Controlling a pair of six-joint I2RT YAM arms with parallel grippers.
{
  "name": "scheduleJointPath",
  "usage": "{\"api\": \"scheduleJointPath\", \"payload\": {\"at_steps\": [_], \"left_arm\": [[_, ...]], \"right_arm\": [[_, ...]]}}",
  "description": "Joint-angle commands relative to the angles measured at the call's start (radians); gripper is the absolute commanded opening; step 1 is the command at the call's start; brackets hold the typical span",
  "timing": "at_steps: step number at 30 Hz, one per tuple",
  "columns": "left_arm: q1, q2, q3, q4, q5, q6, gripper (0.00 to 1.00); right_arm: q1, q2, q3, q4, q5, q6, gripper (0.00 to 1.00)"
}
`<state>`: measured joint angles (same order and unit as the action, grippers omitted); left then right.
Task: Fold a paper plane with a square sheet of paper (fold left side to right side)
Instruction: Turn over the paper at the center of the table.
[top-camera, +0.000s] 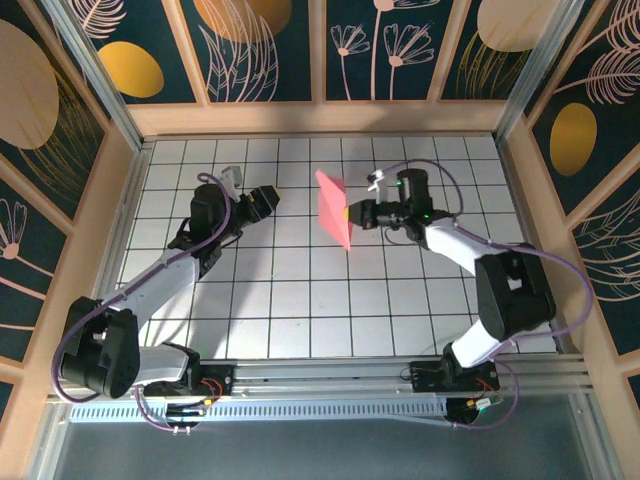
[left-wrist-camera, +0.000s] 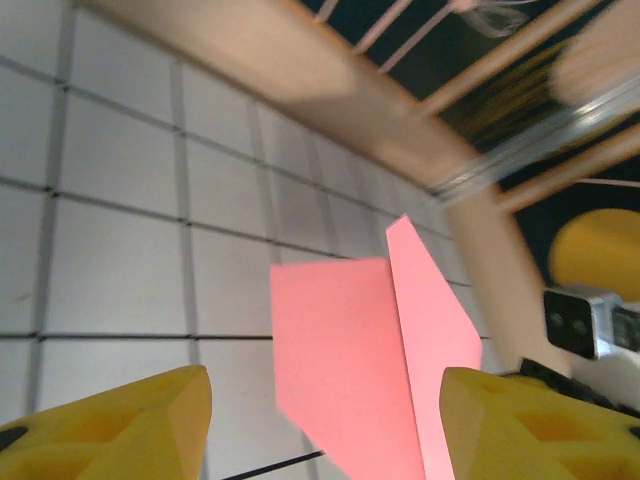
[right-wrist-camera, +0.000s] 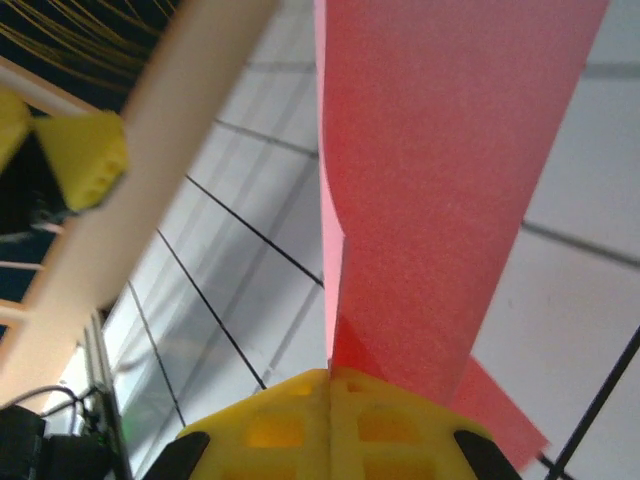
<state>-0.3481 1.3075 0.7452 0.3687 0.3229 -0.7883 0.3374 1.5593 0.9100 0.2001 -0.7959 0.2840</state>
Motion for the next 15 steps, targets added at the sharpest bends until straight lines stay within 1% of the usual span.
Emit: {"api": "scheduleJointPath", "payload": {"at_steps": [1,4,7,10,15], "left_arm": [[-0.002,-0.018,0.0,0.272,0.253,-0.053,0.6],[-0.002,0.017,0.012,0.448,0.389,-0.13,0.57],[-0.012,0.06,0.029,0.559,0.468,-0.186,0.55],[-0.038,0.094,0.061,0.558,0.498,-0.175,0.54],[-0.085,0.158,0.117,0.477,0.489,-0.13,0.55]], "right_arm": [[-0.048,-0.077,-0.045,0.174,-0.161,0.094,0.0],[-0.068,-0.118,-0.057,0.272,-0.24,0.159,0.0],[-0.065,-0.131,-0.055,0.35,-0.319,0.226,0.0],[-0.06,-0.136,-0.065,0.424,-0.358,0.287,0.0],[-0.041,-0.132,-0.061,0.427,-0.365,0.294,0.0]]}}
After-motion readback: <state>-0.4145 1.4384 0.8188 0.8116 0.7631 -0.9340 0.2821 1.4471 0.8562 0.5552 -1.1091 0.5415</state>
